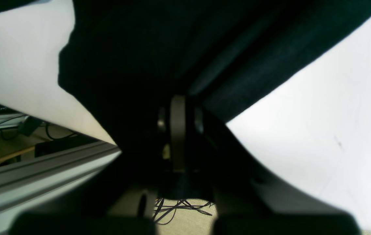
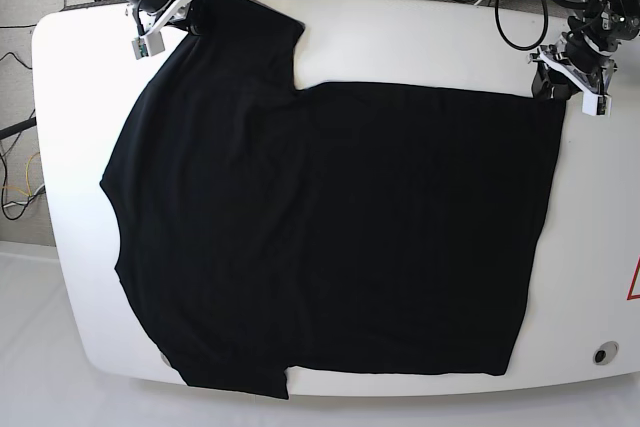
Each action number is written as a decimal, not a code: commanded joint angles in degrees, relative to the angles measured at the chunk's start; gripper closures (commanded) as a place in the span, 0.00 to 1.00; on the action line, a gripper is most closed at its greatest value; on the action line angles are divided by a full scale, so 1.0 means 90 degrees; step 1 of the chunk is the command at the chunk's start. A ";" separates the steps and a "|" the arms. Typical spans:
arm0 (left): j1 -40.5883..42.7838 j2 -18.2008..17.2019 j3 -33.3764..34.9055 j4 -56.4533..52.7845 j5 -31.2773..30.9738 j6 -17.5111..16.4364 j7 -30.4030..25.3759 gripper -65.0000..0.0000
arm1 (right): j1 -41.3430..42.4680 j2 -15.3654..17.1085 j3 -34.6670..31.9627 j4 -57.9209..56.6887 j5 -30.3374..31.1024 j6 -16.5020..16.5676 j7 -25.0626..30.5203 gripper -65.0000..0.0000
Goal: Fold the T-shirt properly
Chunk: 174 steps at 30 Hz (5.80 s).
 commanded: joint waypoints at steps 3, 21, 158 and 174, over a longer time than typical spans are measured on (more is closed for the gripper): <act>-0.0040 -0.0122 -0.0040 0.0045 -0.0129 -0.0077 -0.0171 0.58 | -0.0065 0.0044 0.0040 0.0112 0.0086 0.0062 0.0087 1.00; -0.0289 -0.0626 -0.0027 -0.0545 -0.0097 -0.0072 -0.0188 0.54 | -0.0045 0.0047 0.0019 0.0111 -0.0016 0.0062 0.0067 1.00; -0.0839 -0.0656 0.0098 -0.1184 -0.0273 -0.0170 0.0147 0.70 | 0.0161 0.0015 -0.0093 0.0107 -0.0389 0.0062 -0.0023 1.00; -0.0841 -0.0608 0.0155 -0.1207 -0.0322 -0.0267 0.0156 0.96 | 0.0179 0.0009 -0.0099 0.0088 -0.0479 0.0062 -0.0111 1.00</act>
